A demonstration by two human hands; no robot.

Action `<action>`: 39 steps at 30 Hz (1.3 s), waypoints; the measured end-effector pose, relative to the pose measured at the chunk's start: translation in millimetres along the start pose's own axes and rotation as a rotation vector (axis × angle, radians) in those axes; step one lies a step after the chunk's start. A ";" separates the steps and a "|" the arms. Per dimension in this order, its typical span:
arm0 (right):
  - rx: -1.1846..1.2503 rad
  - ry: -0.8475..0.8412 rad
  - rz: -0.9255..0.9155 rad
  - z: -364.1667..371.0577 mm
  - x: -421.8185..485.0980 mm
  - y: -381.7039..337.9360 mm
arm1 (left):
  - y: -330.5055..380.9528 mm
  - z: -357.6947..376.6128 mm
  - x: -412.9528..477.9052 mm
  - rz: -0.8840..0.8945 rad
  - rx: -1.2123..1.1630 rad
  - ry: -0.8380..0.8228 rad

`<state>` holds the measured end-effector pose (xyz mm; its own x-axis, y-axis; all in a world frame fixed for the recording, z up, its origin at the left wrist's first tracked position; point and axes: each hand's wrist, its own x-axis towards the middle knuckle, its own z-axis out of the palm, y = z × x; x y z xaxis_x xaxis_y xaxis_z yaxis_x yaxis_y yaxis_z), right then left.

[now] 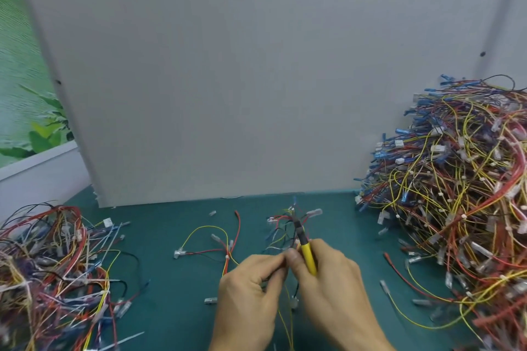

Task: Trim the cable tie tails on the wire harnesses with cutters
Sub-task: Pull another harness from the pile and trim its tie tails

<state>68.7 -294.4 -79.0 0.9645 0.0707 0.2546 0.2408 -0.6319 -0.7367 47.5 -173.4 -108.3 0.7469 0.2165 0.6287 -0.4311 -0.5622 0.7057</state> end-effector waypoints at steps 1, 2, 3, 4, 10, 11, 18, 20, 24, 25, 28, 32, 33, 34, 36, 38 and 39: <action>0.035 0.006 0.021 -0.7 1.0 0.6 | 0.1 1.4 -1.0 0.070 0.026 0.013; 0.082 0.010 0.042 -0.8 2.2 2.1 | -0.4 2.8 -2.1 0.125 0.048 0.014; 0.133 0.016 0.064 0.0 4.3 4.0 | -2.4 4.3 -3.4 0.170 0.077 0.005; 0.187 0.029 0.085 0.7 6.5 6.2 | -5.2 5.7 -4.6 0.206 0.117 -0.009; 0.516 0.060 0.141 -6.1 23.4 21.3 | -7.0 4.9 -3.7 0.345 0.313 -0.088; 0.533 0.097 0.133 -10.3 27.4 24.0 | -7.2 4.0 -3.8 0.314 0.328 -0.071; 0.465 0.421 0.011 -43.1 43.2 36.2 | 1.1 -25.3 4.8 -0.181 0.713 -0.620; 0.421 0.427 -0.035 -48.2 42.9 33.9 | 4.9 -29.0 6.6 -0.236 0.724 -0.844; 0.351 0.432 -0.169 -57.4 38.9 21.1 | 24.2 -30.8 5.3 -0.313 0.734 -1.066; 0.328 0.432 -0.204 -60.2 38.5 16.7 | 29.1 -28.8 4.9 -0.313 0.795 -1.088; 0.274 0.450 -0.296 -72.6 39.4 -0.5 | 30.9 -28.4 2.1 -0.185 0.925 -1.085; 0.227 0.523 -0.380 -100.8 47.1 -30.9 | 23.0 -36.6 0.9 -0.205 0.740 -1.046; 0.202 0.552 -0.400 -109.5 50.3 -38.8 | 23.0 -38.5 3.4 -0.237 0.686 -1.023; 0.179 0.577 -0.417 -118.5 53.8 -46.7 | 20.6 -38.1 5.8 -0.230 0.634 -0.998; 0.142 0.615 -0.440 -137.2 62.1 -59.4 | 13.5 -35.3 7.4 -0.184 0.534 -0.946; 0.114 0.654 -0.449 -158.8 72.8 -68.5 | 7.3 -32.0 9.7 -0.177 0.478 -0.885; 0.114 0.680 -0.446 -172.0 79.5 -71.9 | 1.3 -29.4 10.2 -0.177 0.461 -0.854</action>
<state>109.3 -376.1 102.0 0.5076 -0.2093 0.8358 0.6313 -0.5698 -0.5261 39.6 -148.4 -91.3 0.9744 -0.2192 -0.0490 -0.1733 -0.8726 0.4567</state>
